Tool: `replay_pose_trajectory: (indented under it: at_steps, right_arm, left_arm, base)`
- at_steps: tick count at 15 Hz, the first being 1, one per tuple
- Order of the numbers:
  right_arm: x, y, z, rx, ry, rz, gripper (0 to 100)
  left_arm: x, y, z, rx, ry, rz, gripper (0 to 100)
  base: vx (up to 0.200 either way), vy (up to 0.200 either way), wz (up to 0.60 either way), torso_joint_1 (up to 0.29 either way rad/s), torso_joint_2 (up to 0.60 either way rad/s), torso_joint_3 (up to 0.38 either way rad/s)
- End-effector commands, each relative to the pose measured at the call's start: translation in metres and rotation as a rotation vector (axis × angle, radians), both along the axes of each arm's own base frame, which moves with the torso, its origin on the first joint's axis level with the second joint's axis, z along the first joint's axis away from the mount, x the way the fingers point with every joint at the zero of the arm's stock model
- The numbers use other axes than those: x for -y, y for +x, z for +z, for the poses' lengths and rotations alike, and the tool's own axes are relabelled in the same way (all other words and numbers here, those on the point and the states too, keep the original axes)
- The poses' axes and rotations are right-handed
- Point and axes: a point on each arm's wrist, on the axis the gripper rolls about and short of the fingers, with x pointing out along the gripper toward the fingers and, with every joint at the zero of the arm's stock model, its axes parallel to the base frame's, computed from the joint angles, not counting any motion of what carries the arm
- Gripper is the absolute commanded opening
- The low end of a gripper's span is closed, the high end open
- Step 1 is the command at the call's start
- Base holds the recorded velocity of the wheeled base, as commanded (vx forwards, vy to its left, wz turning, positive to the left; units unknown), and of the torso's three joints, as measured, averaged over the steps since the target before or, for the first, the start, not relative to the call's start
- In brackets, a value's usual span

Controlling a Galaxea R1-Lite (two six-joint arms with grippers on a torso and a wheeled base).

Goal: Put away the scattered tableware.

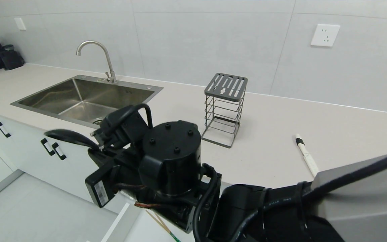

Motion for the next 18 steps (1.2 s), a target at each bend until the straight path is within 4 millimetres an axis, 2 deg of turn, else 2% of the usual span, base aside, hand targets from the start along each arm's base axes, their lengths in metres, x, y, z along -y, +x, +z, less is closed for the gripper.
replay_pose_trajectory:
  at_steps: [1, 9, 15, 18]
  right_arm:
    - [0.015, -0.009, -0.003, -0.002, -0.049, -0.014, 0]
    - [0.038, -0.022, -0.041, -0.058, -0.185, 0.0, 0]
    - [0.027, -0.025, -0.033, -0.013, -0.186, 0.022, 0]
    - [0.016, -0.019, -0.058, 0.044, -0.274, 0.032, 0]
  left_arm:
    - [0.0, 0.0, 0.0, -0.001, -0.001, 0.002, 100]
    - [0.0, 0.0, 0.0, -0.001, -0.001, 0.002, 100]
    - [0.0, 0.0, 0.0, -0.001, -0.001, 0.002, 100]
    - [0.0, 0.0, 0.0, -0.001, -0.001, 0.0, 100]
  base:
    - [0.0, 0.0, 0.0, 0.0, 0.0, 0.0]
    - [0.0, 0.0, 0.0, 0.0, 0.0, 0.0]
    - [0.0, 0.0, 0.0, 0.0, 0.0, 0.0]
    - [0.0, 0.0, 0.0, 0.0, 0.0, 0.0]
